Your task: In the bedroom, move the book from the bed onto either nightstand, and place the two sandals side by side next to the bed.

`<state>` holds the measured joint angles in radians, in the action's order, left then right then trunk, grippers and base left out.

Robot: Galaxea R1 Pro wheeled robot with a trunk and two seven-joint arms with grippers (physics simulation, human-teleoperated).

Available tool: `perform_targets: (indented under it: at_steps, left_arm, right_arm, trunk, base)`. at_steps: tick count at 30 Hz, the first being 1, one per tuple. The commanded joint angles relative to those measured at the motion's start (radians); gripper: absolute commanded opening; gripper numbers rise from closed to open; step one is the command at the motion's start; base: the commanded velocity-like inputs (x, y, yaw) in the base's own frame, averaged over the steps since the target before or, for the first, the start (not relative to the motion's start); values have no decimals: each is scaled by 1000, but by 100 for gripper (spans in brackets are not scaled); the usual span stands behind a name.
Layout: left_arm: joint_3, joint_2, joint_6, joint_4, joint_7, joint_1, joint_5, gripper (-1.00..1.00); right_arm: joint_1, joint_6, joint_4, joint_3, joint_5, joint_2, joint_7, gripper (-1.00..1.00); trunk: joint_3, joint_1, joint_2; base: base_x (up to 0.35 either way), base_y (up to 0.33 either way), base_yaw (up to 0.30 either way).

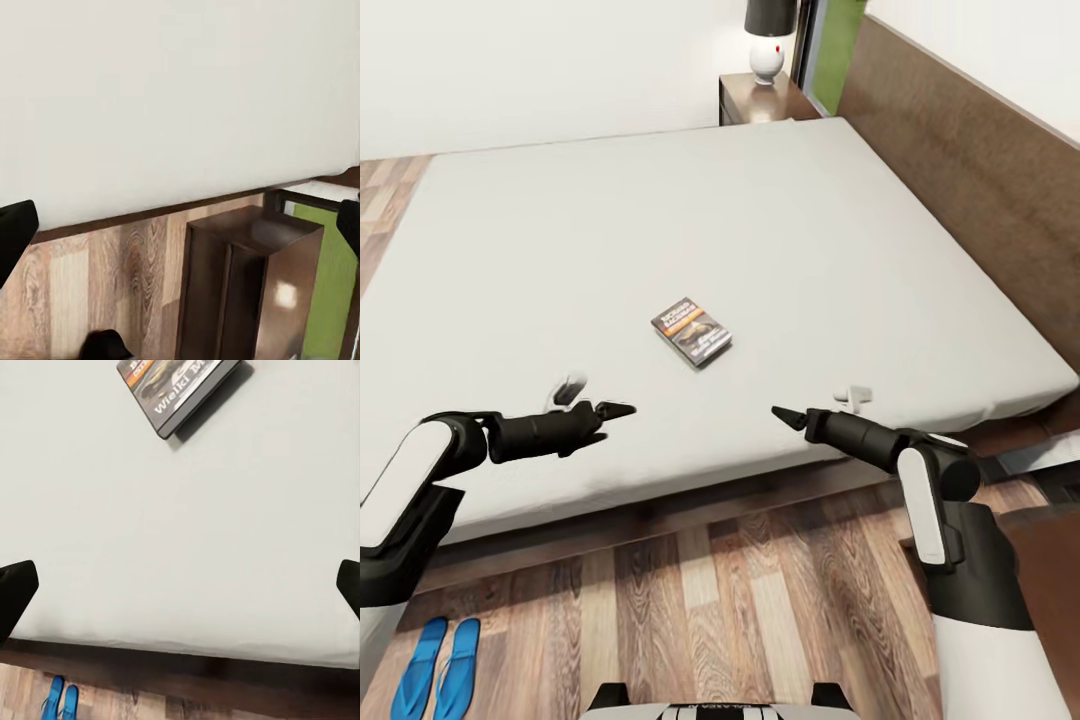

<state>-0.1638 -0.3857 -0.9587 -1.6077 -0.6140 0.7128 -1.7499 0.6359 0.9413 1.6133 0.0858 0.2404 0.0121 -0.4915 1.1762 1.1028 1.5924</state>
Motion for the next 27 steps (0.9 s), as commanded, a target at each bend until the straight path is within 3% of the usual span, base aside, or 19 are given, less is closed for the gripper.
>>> perform_targets:
  at_steps: [1,2,3,20,24,27]
  left_arm:
    - [-1,0,1,-1,-10,-5,-2,100]
    - [-2,6,2,-1,-9,-20,41,100]
    - [-2,8,2,-1,-9,-22,49,100]
    - [-1,16,3,7,-18,-33,89,100]
    - [2,13,0,21,-29,-13,130,100]
    - [5,9,-2,30,-47,41,179,100]
  right_arm:
    - [1,6,0,-1,-4,1,-3,100]
    - [1,5,0,-9,-4,2,7,100]
    - [1,5,0,-11,-4,2,9,100]
    - [1,-46,0,-15,-4,2,18,100]
    - [0,-52,0,-15,-4,1,18,100]
    - [0,-56,0,-14,-4,0,18,100]
  trunk:
    - [-1,0,0]
    - [-3,0,0]
    - [-4,0,0]
    - [-32,0,0]
    - [-38,0,0]
    - [-43,0,0]
  base:
    - [230,0,0]
    - [289,0,0]
    - [297,0,0]
    - [320,0,0]
    - [320,0,0]
    - [219,0,0]
